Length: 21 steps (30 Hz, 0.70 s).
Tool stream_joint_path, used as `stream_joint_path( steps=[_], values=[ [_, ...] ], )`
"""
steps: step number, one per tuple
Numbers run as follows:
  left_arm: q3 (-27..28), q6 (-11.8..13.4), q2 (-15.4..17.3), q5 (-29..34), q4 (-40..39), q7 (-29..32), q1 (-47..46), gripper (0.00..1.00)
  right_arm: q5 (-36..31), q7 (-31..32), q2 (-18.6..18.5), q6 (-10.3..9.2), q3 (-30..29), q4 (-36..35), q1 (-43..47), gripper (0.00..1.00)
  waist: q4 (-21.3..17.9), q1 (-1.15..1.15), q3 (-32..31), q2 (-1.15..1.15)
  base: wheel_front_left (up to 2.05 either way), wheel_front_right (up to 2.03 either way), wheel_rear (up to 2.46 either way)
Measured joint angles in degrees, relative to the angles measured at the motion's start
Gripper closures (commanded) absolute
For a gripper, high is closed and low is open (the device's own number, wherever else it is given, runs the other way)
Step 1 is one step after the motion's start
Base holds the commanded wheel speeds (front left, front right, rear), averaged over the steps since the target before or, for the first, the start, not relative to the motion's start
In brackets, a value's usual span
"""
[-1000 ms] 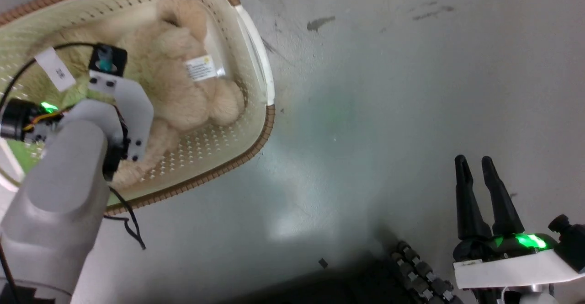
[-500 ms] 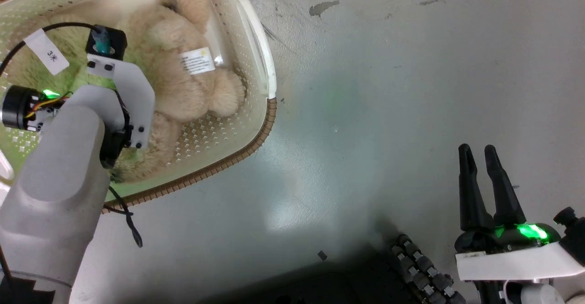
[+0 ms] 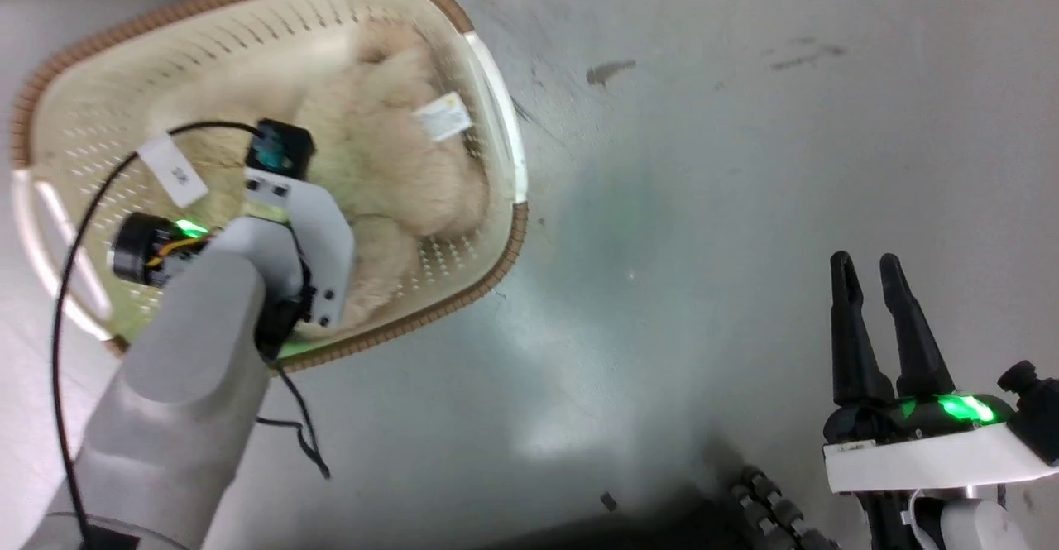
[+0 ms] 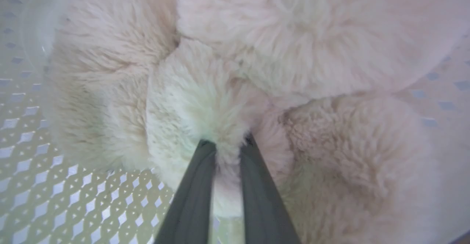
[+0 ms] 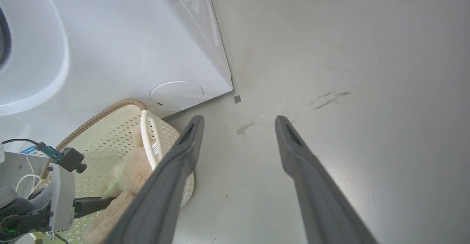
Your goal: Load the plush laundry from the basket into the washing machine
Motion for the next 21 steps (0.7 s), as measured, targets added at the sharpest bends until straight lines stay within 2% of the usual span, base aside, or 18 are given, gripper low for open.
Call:
stream_joint_path(
  steps=[6, 7, 9, 21],
  values=[
    [-1.3, -1.1, -2.5, -0.9, 2.3, -3.1, 0.9, 1.00, -1.4, 0.0, 0.0, -0.01, -0.7, 1.8, -0.2, 0.00, 1.9, 0.00, -5.1, 0.00, 0.00, 0.00, 0.00],
    [-1.6, -1.5, -3.7, -1.3, 3.4, -5.0, 1.0, 1.00, -2.2, 0.0, 0.0, -0.01, -1.1, 2.7, -0.3, 0.00, 3.0, 0.00, -8.0, 0.00, 0.00, 0.00, 0.00],
    [-2.0, -2.0, -4.5, -1.5, 4.0, -6.1, 1.0, 1.00, -2.8, 0.0, 0.0, 0.00, -1.3, 3.4, -0.3, 0.00, 3.7, 0.00, -10.0, 0.00, 0.00, 0.00, 0.00],
    [-3.7, -3.0, -7.8, -2.3, 6.8, -12.5, 3.5, 1.00, -5.6, 0.0, 0.0, -0.01, -3.0, 7.8, 2.5, 0.00, 8.8, -0.01, -22.6, 0.00, 0.00, 0.00, 0.00]
  ],
)
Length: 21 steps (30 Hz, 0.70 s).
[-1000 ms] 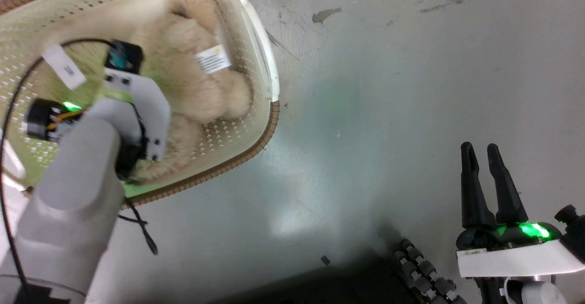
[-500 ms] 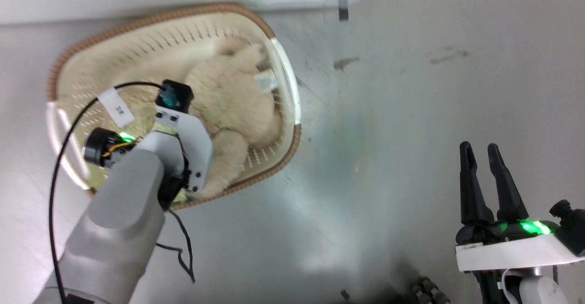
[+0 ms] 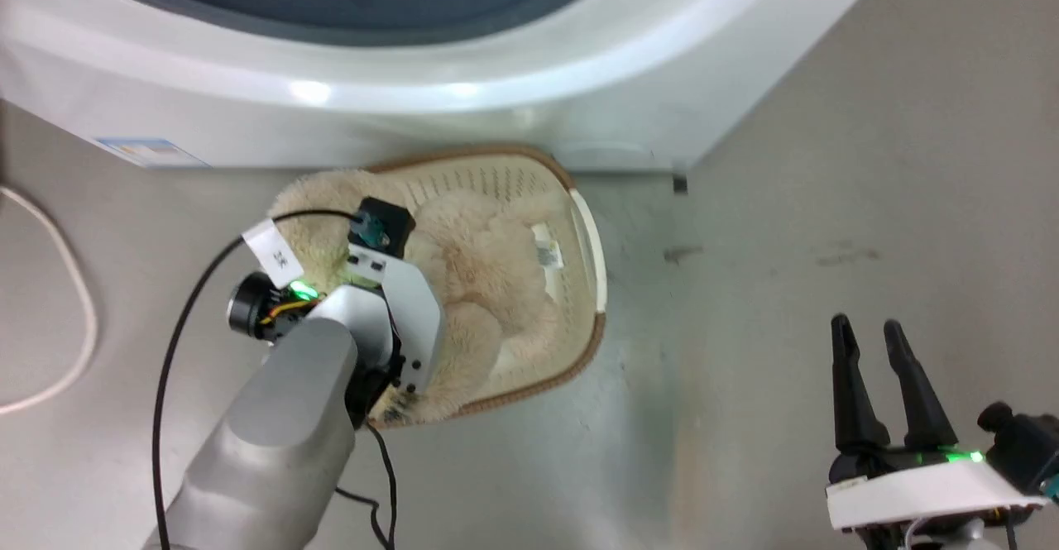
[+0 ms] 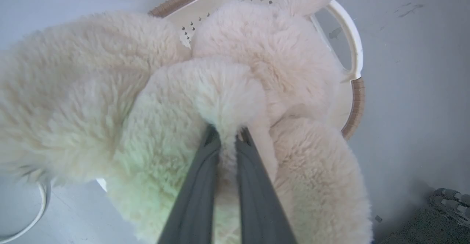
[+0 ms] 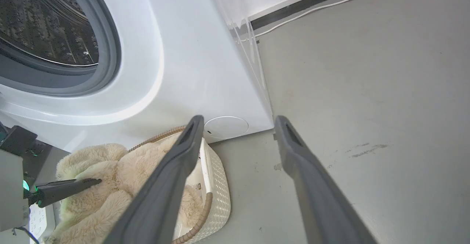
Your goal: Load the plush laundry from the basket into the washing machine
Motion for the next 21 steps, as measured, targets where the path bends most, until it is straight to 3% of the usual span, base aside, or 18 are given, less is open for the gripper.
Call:
stream_joint_path(
  steps=[12, 21],
  values=[
    [-1.4, 0.1, -1.3, 0.0, -0.5, -7.6, 3.6, 1.00, -0.4, 0.0, 0.0, 0.00, -1.2, 2.7, 3.3, 0.00, 4.2, -0.01, -11.6, 0.00, 0.00, 0.00, 0.00],
    [-0.9, 1.8, -1.2, -0.1, -2.5, -14.8, 5.9, 1.00, -0.4, 0.0, 0.0, 0.00, -1.9, 4.0, 5.6, 0.00, 5.9, -0.02, -18.1, 0.00, 0.00, 0.00, 0.00]
  ],
)
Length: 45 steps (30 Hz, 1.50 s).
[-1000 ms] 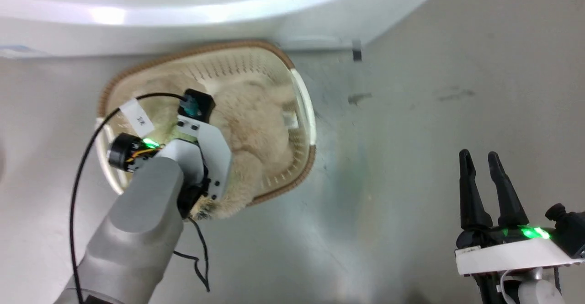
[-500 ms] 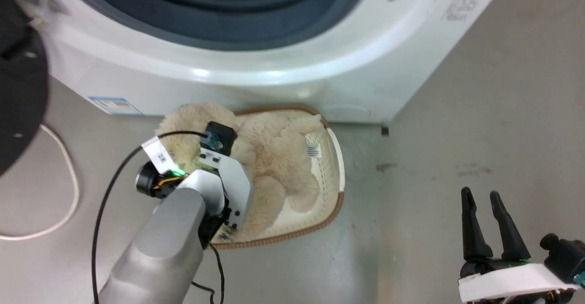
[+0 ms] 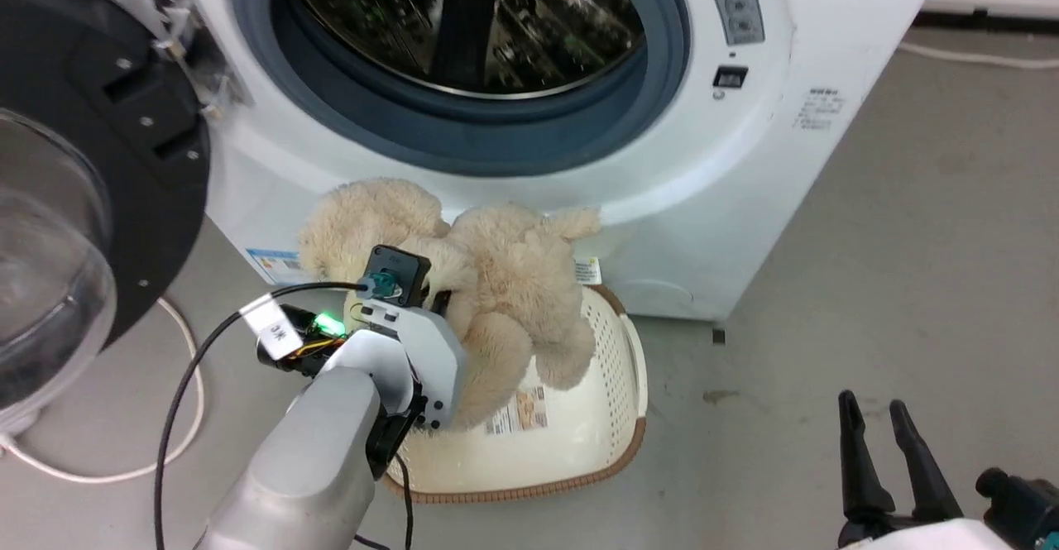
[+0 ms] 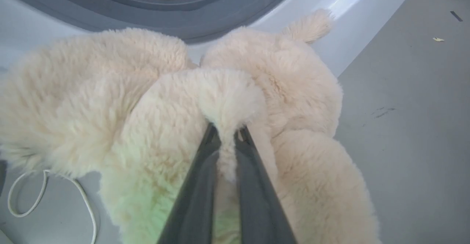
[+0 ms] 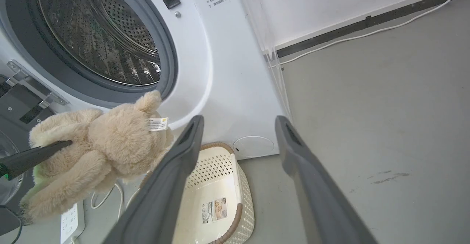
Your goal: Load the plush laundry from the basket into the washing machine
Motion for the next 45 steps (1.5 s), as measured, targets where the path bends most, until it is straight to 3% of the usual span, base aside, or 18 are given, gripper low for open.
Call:
stream_joint_path(
  steps=[9, 17, 25, 45],
  values=[
    [2.3, 2.4, -0.2, -1.3, -2.9, -9.1, 1.0, 1.00, -0.4, 0.0, 0.0, 0.00, -0.5, 0.5, 2.5, 0.00, 0.8, 0.01, -4.7, 0.00, 0.00, 0.00, 0.00],
    [5.0, 3.9, -0.5, -3.0, -3.0, -14.1, -0.1, 1.00, -0.9, 0.0, 0.0, 0.00, -0.5, -0.1, 3.1, 0.00, -0.1, 0.01, -4.3, 0.00, 0.00, 0.00, 0.00],
    [8.4, 4.3, -0.5, -4.0, -2.5, -17.3, -8.8, 1.00, -1.0, 0.0, 0.0, 0.01, -0.4, -1.9, 2.5, 0.00, -1.4, 0.02, 1.7, 0.00, 0.00, 0.00, 0.00],
    [14.6, 5.3, 1.1, -4.5, -0.8, -18.5, -24.4, 1.00, -1.1, 0.0, 0.0, 0.00, 0.3, -5.1, -1.7, 0.00, -7.4, 0.03, 15.0, 0.00, 0.00, 0.00, 0.00]
  ],
)
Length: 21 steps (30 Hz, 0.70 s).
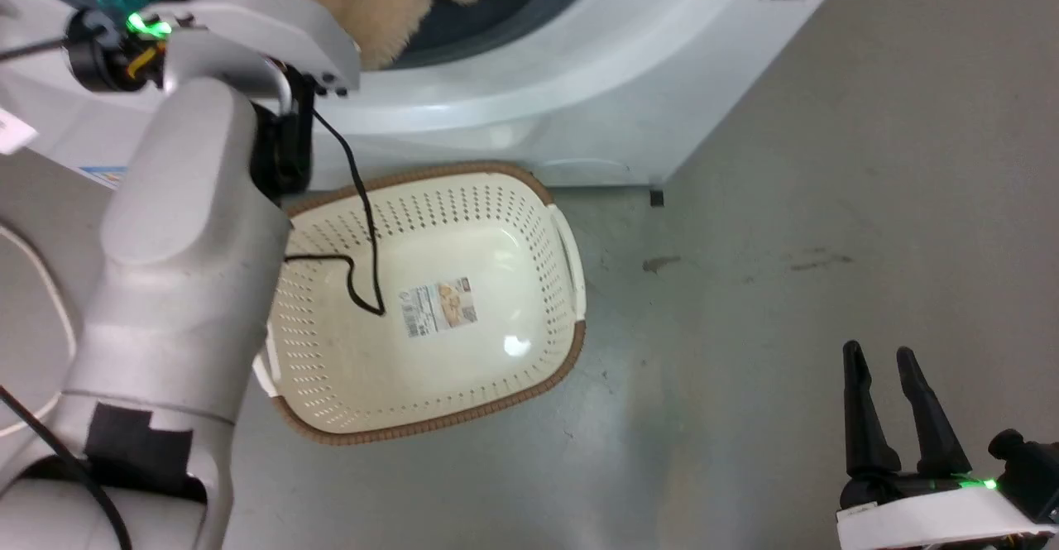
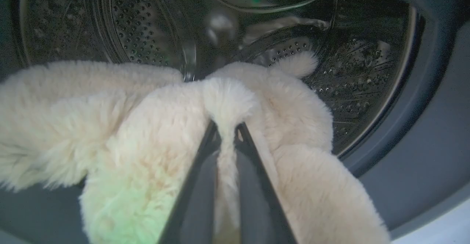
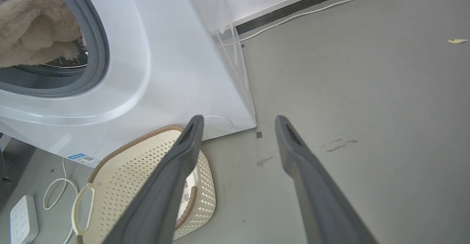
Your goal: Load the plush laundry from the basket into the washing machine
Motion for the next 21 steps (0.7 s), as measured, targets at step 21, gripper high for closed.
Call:
stream_joint_path(
  steps=[21],
  values=[
    [1.5, -0.6, 4.9, 5.3, 0.4, 0.0, -17.8, 1.00, 2.1, 0.0, 0.0, 0.01, 2.6, -2.6, -2.7, 0.00, -6.0, 0.00, 14.4, 0.00, 0.00, 0.00, 0.00]
  ],
)
